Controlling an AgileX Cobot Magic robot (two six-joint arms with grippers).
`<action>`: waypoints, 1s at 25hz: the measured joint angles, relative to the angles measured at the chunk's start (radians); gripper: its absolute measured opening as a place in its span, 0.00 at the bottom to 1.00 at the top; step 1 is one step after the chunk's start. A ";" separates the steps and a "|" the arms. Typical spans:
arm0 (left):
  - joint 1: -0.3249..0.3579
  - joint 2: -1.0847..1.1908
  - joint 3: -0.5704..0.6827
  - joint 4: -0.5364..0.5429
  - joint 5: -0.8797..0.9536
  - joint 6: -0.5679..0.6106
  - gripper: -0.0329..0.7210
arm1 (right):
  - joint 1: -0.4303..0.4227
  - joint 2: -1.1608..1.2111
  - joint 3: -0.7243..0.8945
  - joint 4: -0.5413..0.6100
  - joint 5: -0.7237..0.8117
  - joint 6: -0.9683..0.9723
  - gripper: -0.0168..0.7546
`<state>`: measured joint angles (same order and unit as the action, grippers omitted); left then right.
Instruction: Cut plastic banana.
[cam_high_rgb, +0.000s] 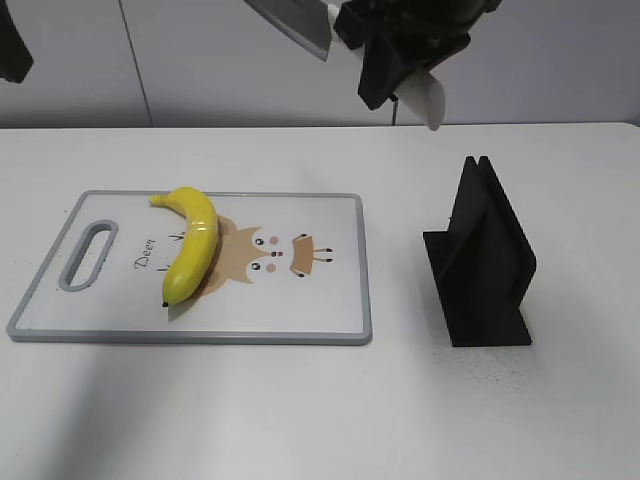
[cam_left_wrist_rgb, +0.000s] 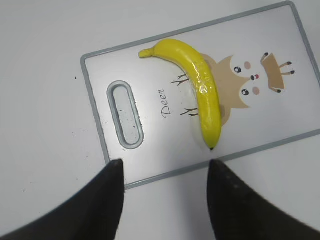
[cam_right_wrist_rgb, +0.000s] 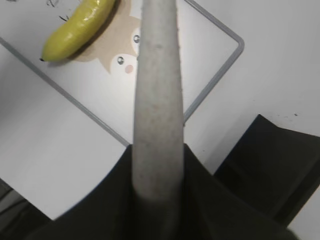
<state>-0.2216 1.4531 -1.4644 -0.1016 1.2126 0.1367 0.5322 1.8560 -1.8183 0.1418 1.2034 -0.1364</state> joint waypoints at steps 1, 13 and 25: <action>0.000 -0.001 0.000 0.001 0.003 -0.002 0.73 | 0.000 -0.011 0.001 0.015 0.000 0.017 0.26; 0.000 -0.251 0.149 0.027 0.006 -0.008 0.73 | 0.000 -0.255 0.150 0.139 0.001 0.169 0.26; 0.000 -0.586 0.479 0.050 -0.012 -0.020 0.73 | 0.000 -0.457 0.459 0.131 -0.003 0.264 0.26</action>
<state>-0.2213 0.8674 -0.9852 -0.0514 1.2005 0.1163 0.5322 1.3991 -1.3589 0.2727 1.2006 0.1274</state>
